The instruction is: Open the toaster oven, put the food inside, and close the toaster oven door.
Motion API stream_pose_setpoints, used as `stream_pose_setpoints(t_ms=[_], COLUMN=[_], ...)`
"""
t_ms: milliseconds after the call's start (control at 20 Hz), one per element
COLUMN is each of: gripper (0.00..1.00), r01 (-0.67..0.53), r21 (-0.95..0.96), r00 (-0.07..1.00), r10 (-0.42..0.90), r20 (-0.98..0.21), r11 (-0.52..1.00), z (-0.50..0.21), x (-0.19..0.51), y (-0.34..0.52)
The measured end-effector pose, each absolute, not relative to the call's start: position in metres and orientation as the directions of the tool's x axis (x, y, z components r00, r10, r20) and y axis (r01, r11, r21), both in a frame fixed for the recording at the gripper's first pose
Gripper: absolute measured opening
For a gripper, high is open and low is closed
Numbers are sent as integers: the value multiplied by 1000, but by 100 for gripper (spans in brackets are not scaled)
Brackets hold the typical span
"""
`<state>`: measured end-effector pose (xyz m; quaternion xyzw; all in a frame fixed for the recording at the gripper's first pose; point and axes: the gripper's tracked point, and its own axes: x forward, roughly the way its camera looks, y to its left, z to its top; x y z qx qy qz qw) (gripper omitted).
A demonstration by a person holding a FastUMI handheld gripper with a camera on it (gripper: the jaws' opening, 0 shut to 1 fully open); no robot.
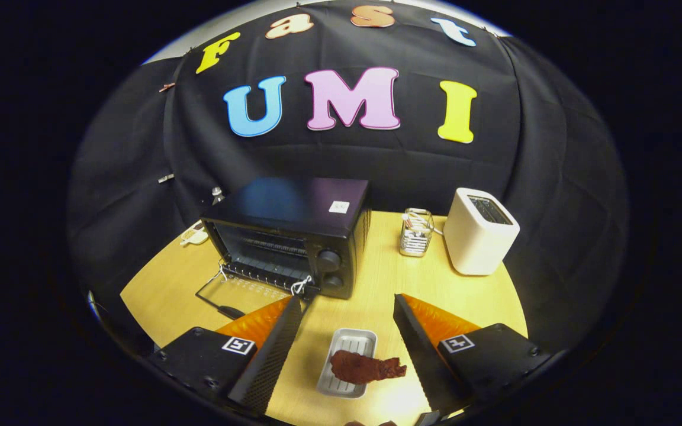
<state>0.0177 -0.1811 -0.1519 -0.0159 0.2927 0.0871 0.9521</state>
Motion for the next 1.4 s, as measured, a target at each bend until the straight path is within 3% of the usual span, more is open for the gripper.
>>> stream_pose_setpoints(t_ms=[500, 750, 1000, 1050, 1250, 1300, 1400], gripper=[99, 99, 94, 88, 47, 45, 27], r01=[-259, -204, -60, -25, 62, 79, 79], r21=[169, 284, 403, 433, 516, 543, 556], r00=[653, 565, 474, 466, 412, 410, 407], r10=[302, 350, 381, 394, 449, 469, 483], r20=[-695, -747, -794, -792, -793, -782, -775], r11=[951, 937, 913, 901, 854, 836, 827], z=[-218, -261, -295, -297, -302, -299, -297], x=[-2, -10, -12, -11, -15, -13, -12], y=[-233, -233, -235, -236, -234, -230, -229])
